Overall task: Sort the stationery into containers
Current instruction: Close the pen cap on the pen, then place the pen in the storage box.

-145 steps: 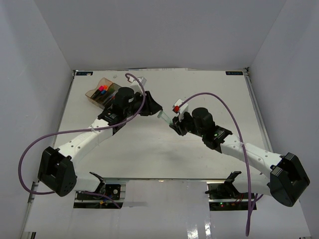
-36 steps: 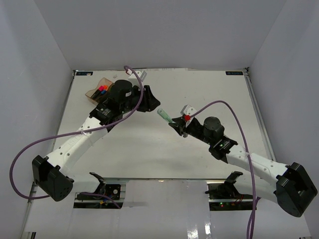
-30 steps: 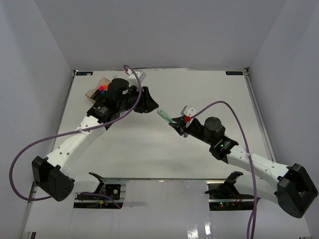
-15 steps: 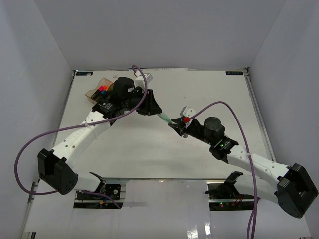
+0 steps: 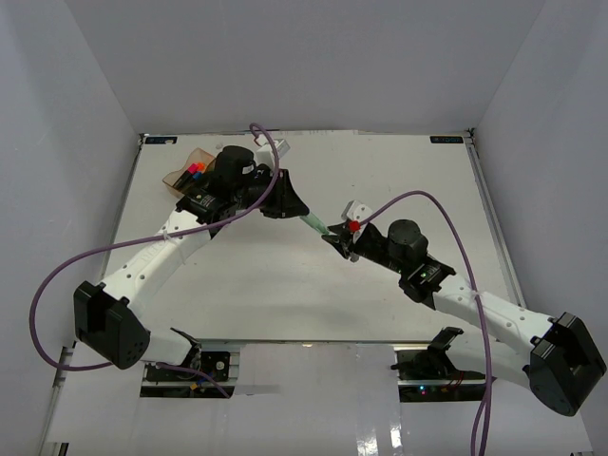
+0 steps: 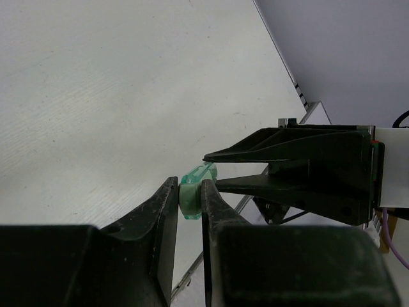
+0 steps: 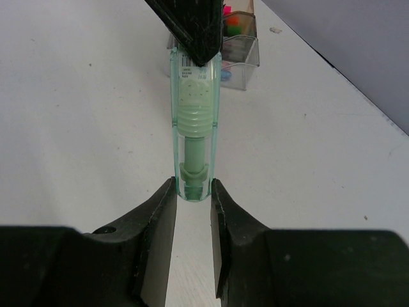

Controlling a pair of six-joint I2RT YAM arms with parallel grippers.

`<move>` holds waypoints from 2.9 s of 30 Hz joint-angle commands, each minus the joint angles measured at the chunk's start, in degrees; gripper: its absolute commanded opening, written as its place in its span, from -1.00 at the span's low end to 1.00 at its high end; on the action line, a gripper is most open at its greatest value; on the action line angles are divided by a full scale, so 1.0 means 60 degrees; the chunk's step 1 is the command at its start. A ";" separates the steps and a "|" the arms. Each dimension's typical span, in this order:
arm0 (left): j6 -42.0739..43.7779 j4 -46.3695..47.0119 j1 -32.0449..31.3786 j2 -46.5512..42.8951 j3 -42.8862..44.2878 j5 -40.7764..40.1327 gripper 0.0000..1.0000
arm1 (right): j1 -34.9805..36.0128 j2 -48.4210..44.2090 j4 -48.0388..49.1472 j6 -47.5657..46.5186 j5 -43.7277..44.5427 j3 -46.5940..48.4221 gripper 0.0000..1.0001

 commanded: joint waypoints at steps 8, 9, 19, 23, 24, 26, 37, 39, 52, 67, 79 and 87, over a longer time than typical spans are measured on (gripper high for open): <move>-0.0584 0.0165 -0.0110 0.0269 -0.0750 0.1269 -0.63 | 0.0033 -0.0360 0.0900 -0.0477 -0.0141 0.1761 -0.85; -0.0613 0.0180 -0.0110 0.0283 -0.0809 0.1298 -0.63 | 0.0033 -0.0345 0.0900 -0.0492 -0.0213 0.1835 -0.85; -0.0789 0.0517 -0.0373 0.0503 -0.1043 0.1621 -0.62 | 0.0033 0.0080 0.1119 -0.0449 -0.0536 0.2494 -0.85; -0.0877 0.0678 -0.0403 0.0459 -0.1234 0.1621 -0.60 | 0.0033 0.0021 0.1251 -0.0463 -0.0302 0.2509 -0.85; -0.0906 0.0678 -0.0403 0.0459 -0.1248 0.1621 -0.60 | 0.0033 -0.0008 0.1251 -0.0492 -0.0200 0.2553 -0.85; -0.0920 0.0708 -0.0403 0.0459 -0.1307 0.1694 -0.56 | 0.0019 -0.0066 0.1251 -0.0624 -0.0054 0.2597 -0.85; -0.1170 0.0810 -0.0462 0.0620 -0.1644 0.1958 -0.54 | 0.0019 0.0021 0.1339 -0.0800 -0.0009 0.3431 -0.85; -0.1140 0.0825 -0.0462 0.0606 -0.1644 0.1958 -0.53 | 0.0033 0.0065 0.1339 -0.0800 -0.0096 0.3491 -0.85; -0.0789 0.0869 -0.0462 0.0416 -0.1147 0.1885 -1.00 | 0.0019 -0.0389 0.0871 -0.0610 -0.0273 0.2335 -0.66; 0.0352 -0.0098 0.0299 0.0196 0.1007 -0.0909 -1.00 | 0.0019 -0.1033 -0.0388 -0.0331 -0.0273 0.0255 0.96; -0.0245 0.2810 0.1966 -0.1297 -0.2256 -0.5541 -1.00 | 0.0019 -0.2790 -0.1166 0.1117 0.0095 -0.1489 0.80; -0.2120 0.6051 0.3522 -0.1314 -0.4309 -0.5410 -1.00 | 0.0033 -0.3698 -0.1517 0.1397 0.0401 -0.1827 0.80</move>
